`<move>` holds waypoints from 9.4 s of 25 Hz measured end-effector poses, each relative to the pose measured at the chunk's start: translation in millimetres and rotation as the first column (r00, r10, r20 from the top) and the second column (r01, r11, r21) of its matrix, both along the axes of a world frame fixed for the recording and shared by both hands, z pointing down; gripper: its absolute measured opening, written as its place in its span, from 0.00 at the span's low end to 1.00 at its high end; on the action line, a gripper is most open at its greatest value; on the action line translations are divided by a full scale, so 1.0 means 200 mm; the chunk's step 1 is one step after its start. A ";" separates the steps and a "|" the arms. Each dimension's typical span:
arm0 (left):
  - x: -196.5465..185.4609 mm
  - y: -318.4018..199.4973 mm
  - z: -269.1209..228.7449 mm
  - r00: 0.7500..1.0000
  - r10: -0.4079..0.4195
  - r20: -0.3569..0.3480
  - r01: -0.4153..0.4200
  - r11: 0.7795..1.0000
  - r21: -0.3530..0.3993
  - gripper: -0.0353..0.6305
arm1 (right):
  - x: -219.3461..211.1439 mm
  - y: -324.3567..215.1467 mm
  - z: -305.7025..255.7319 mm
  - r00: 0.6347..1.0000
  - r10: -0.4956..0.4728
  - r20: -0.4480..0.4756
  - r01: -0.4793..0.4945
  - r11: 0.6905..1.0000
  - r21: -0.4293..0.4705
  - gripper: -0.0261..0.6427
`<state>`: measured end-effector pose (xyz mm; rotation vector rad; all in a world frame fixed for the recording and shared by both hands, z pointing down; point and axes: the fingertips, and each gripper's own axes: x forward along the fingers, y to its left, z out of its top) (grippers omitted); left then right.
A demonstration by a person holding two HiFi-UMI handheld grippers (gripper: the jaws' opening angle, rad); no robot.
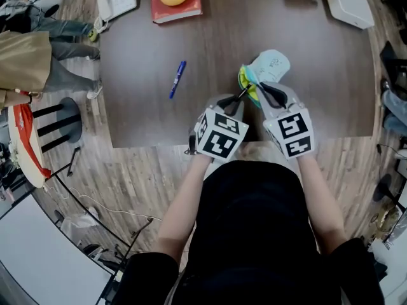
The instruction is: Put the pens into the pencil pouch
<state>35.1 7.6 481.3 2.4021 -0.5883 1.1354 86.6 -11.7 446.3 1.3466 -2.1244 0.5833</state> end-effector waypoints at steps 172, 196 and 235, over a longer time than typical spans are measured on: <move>-0.96 -0.41 0.40 0.974 -0.147 0.173 0.143 0.989 0.040 0.11 | -0.16 -0.32 0.04 0.999 0.039 -0.038 -0.041 0.997 -0.061 0.07; -0.61 -0.18 0.04 0.991 0.086 0.099 -0.098 0.988 0.119 0.11 | -0.15 -0.27 -0.02 1.000 0.014 -0.009 -0.014 1.000 -0.017 0.07; -0.34 0.08 0.12 0.973 0.192 0.131 -0.205 0.974 0.096 0.11 | -0.14 -0.11 0.03 0.999 -0.027 0.021 0.027 0.999 -0.017 0.07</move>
